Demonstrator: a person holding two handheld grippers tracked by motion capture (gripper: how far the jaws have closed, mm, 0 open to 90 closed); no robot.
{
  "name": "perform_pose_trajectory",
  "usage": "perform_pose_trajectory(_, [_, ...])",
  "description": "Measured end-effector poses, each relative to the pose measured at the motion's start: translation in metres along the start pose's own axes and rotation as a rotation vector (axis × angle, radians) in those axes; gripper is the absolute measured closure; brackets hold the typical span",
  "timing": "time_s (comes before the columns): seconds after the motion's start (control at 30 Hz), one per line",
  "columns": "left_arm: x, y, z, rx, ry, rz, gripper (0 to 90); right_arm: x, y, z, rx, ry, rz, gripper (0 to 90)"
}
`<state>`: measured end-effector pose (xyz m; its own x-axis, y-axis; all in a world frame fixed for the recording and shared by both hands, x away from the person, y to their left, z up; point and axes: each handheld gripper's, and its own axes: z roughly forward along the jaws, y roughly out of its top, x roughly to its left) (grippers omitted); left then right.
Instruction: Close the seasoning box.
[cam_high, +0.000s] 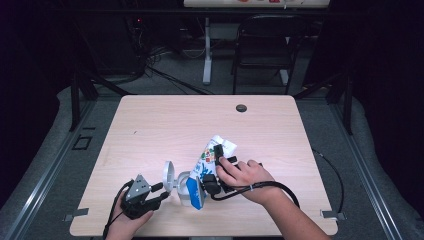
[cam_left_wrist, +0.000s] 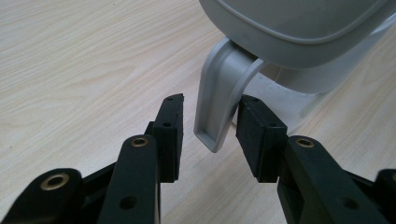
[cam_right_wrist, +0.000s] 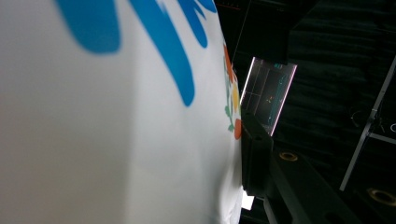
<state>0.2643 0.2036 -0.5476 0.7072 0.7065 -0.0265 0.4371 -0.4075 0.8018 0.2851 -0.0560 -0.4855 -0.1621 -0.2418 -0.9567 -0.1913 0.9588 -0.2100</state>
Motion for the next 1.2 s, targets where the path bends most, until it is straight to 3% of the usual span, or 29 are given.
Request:
perform_pose_trajectory(0.73, [-0.0003,0.0002,0.0000,-0.003,0.000,-0.002,62.0,0.0002,0.0014,-0.0012,-0.002,-0.018,-0.020,74.0])
perform_pose_trajectory(1.03, [0.0002,0.0008,-0.0001,0.003,-0.002,0.000,62.0,0.0008,0.0001,-0.0003,-0.009,0.011,0.031,74.3])
perform_pose_trajectory(1.2, [0.0003,0.0006,0.0010,0.007,-0.005,0.000,62.0,0.0011,-0.0022,-0.0007,-0.006,0.010,0.034,74.6])
